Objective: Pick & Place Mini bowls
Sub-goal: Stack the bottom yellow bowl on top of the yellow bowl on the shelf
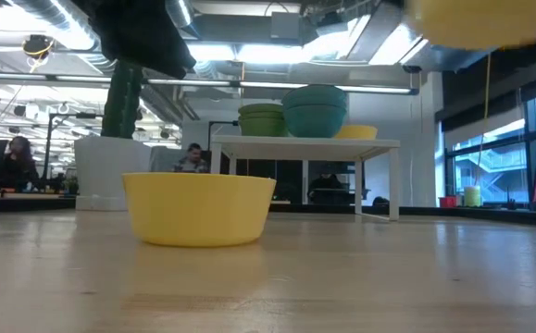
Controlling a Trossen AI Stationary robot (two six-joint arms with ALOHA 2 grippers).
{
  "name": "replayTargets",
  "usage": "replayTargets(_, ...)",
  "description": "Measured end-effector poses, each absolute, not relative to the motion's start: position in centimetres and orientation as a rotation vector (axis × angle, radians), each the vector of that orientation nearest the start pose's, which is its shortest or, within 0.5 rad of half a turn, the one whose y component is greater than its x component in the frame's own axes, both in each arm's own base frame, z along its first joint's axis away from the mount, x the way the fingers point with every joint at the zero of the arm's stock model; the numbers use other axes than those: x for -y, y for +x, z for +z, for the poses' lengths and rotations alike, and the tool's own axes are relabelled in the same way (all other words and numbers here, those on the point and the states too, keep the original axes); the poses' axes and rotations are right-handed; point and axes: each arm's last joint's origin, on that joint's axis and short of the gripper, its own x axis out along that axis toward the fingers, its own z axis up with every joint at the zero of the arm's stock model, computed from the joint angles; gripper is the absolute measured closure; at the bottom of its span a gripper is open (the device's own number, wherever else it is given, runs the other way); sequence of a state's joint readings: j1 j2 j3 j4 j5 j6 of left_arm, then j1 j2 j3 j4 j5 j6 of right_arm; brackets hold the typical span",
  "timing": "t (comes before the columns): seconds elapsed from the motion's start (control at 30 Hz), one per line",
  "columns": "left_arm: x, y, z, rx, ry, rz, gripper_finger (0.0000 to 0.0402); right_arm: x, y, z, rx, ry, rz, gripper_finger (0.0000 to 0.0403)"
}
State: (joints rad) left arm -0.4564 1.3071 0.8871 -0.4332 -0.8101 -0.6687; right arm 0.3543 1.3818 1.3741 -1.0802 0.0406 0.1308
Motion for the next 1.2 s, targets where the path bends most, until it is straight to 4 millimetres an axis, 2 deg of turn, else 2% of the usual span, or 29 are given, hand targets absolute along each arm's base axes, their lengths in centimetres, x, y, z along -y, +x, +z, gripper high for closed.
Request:
replayTargets(0.07, 9.4, 24.0, 24.7, -0.538, -0.128, 0.534, 0.0203, -6.1, 22.6, 36.7, -0.997, -0.143, -0.007, 0.0396)
replayTargets(0.17, 9.4, 24.0, 24.7, -0.539, -0.128, 0.534, 0.0203, -1.6, 20.1, 40.1, -0.853, -0.09, -0.404, 0.0396)
replayTargets(0.27, 9.3, 24.1, 24.7, -0.535, -0.127, 0.545, 0.0203, 2.2, 17.7, 42.1, -0.679, 0.006, -0.802, 0.0396)
replayTargets(0.37, 8.9, 24.3, 24.8, -0.522, -0.141, 0.558, 0.0203, 4.9, 16.1, 43.2, -0.584, 0.043, -0.982, 0.0396)
replayTargets(0.47, 8.6, 24.5, 24.9, -0.515, -0.154, 0.568, 0.0203, 7.4, 15.8, 43.8, -0.541, 0.102, -1.016, 0.0396)
replayTargets(0.6, 8.2, 24.8, 25.0, -0.507, -0.144, 0.567, 0.0203, 11.3, 17.1, 43.3, -0.536, 0.158, -0.998, 0.0396)
replayTargets(0.77, 8.1, 25.0, 25.0, -0.527, -0.164, 0.531, 0.0203, 17.2, 18.8, 40.4, -0.666, 0.228, -1.014, 0.0396)
replayTargets(0.9, 8.4, 24.8, 24.9, -0.545, -0.151, 0.509, 0.0203, 21.2, 19.2, 37.8, -0.743, 0.33, -0.997, 0.0396)
replayTargets(1.03, 8.7, 24.5, 24.7, -0.566, -0.129, 0.502, 0.0203, 23.7, 18.9, 35.9, -0.791, 0.418, -0.958, 0.0396)
replayTargets(1.2, 8.7, 24.5, 24.8, -0.562, -0.124, 0.507, 0.0203, 25.2, 18.7, 34.9, -0.777, 0.514, -0.868, 0.0389)
